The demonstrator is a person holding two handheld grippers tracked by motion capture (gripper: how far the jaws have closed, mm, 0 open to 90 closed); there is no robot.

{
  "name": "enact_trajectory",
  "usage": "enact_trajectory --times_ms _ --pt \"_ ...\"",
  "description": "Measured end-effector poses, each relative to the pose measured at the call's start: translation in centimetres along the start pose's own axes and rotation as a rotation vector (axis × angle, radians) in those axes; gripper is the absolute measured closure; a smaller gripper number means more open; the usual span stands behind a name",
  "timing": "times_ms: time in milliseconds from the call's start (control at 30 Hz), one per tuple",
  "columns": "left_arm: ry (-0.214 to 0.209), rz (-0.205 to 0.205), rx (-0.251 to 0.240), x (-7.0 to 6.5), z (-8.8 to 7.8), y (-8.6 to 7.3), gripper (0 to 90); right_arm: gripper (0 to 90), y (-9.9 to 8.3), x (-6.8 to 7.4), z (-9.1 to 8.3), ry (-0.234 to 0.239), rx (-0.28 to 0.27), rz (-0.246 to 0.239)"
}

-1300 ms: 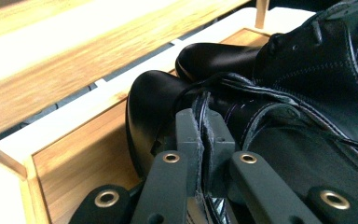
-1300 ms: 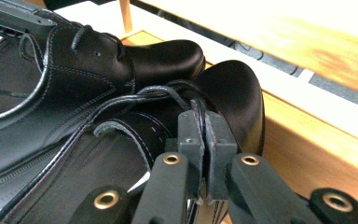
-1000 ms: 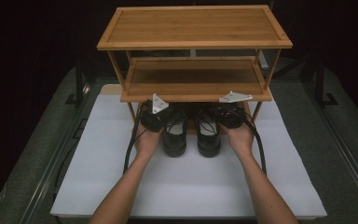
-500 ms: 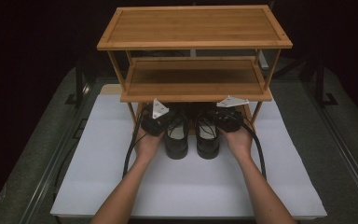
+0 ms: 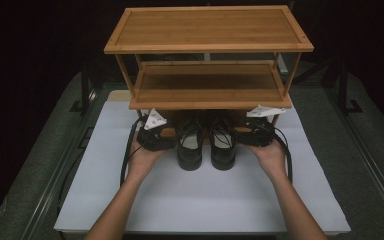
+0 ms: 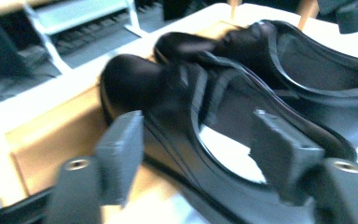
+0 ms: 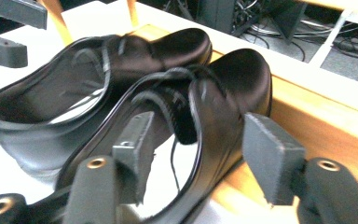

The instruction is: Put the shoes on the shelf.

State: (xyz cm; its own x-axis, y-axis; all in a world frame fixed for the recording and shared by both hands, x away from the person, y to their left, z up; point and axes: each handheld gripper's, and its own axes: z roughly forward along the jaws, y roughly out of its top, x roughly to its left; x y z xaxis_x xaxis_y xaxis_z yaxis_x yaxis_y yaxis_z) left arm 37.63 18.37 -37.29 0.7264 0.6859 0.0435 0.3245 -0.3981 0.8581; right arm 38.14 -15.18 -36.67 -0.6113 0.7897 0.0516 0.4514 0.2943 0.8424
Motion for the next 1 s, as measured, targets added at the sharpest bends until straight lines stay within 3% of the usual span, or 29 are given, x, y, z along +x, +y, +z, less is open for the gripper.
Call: enact_trajectory --times_ms 167,367,667,1000 --pt "-0.057 -0.001 0.02 -0.8 -2.2 -1.0 20.5 34.7 -1.2 0.5 -2.4 0.022 -0.002 0.004" --pt "-0.073 0.022 0.051 -2.0 -3.1 -2.9 13.8 26.1 -3.6 1.1 -3.9 0.039 0.022 0.012" --pt "-0.105 0.028 0.122 -2.8 -0.7 -5.5 1.8 16.7 -6.8 1.7 -2.7 0.088 0.103 0.009" --pt "-0.109 0.064 0.195 -3.4 2.6 -6.3 1.9 16.0 -8.1 2.3 0.7 0.115 0.192 -0.024"
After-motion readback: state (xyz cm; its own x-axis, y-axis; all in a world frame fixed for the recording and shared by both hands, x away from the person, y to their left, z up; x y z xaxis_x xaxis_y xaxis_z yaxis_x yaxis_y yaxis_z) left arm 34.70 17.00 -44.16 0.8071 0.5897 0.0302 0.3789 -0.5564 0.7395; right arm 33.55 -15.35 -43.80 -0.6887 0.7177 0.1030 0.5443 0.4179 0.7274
